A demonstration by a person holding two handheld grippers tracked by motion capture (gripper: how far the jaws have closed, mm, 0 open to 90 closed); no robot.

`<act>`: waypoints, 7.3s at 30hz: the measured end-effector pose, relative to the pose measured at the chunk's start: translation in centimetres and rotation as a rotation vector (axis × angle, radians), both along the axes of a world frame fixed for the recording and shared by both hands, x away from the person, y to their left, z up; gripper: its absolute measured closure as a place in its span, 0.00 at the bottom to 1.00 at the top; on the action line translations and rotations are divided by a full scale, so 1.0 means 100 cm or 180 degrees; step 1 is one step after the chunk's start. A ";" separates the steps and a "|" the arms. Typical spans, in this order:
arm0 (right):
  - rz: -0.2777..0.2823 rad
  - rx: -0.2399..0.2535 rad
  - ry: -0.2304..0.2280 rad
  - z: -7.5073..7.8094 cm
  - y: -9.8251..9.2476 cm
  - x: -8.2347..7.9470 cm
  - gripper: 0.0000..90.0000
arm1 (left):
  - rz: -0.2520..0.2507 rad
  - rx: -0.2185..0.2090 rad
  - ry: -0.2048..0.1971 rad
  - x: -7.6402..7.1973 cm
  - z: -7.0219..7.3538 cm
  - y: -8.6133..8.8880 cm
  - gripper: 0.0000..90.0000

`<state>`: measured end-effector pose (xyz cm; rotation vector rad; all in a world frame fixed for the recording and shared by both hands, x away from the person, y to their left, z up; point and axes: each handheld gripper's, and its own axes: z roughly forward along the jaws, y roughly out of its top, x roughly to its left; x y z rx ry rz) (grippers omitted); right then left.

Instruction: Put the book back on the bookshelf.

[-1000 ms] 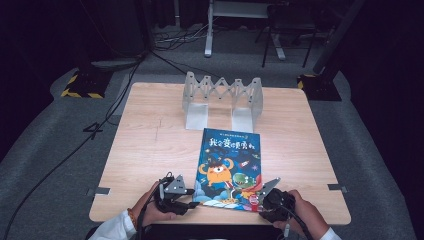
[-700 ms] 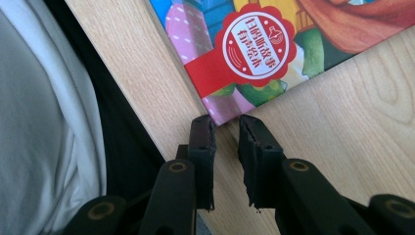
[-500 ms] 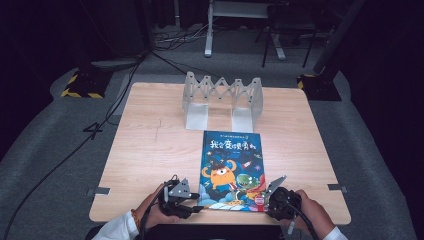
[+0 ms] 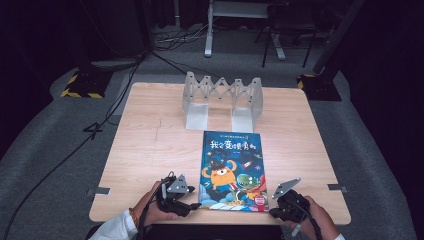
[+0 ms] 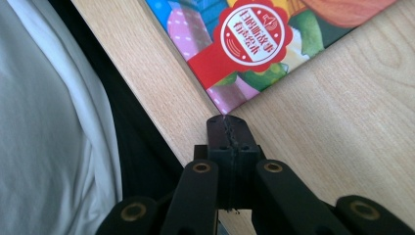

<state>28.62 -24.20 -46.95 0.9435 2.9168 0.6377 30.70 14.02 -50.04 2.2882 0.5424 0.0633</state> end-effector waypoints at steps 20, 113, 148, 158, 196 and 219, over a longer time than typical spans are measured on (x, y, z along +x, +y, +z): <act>0.0382 -0.0823 0.0376 0.009 0.020 0.016 1.00 | -0.0044 -0.0018 -0.0027 0.000 -0.001 -0.002 0.41; 0.0043 0.1489 -0.0618 0.019 0.000 0.015 0.33 | -0.0057 0.0144 -0.0427 -0.005 -0.002 -0.042 0.20; -0.0465 0.1464 -0.0365 0.013 0.003 0.130 0.33 | -0.0075 0.0199 -0.0477 -0.006 -0.002 -0.039 0.21; -0.0495 0.1621 -0.0155 0.001 0.005 0.162 0.38 | -0.0060 0.0240 -0.0524 -0.007 -0.002 -0.032 0.21; -0.0416 0.1601 -0.0203 0.009 0.025 0.164 0.46 | 0.0554 0.0263 -0.0233 0.043 -0.003 0.026 0.17; -0.0253 0.1842 -0.0356 0.019 0.021 0.159 0.57 | 0.0575 0.0216 -0.0205 0.057 -0.003 0.027 0.18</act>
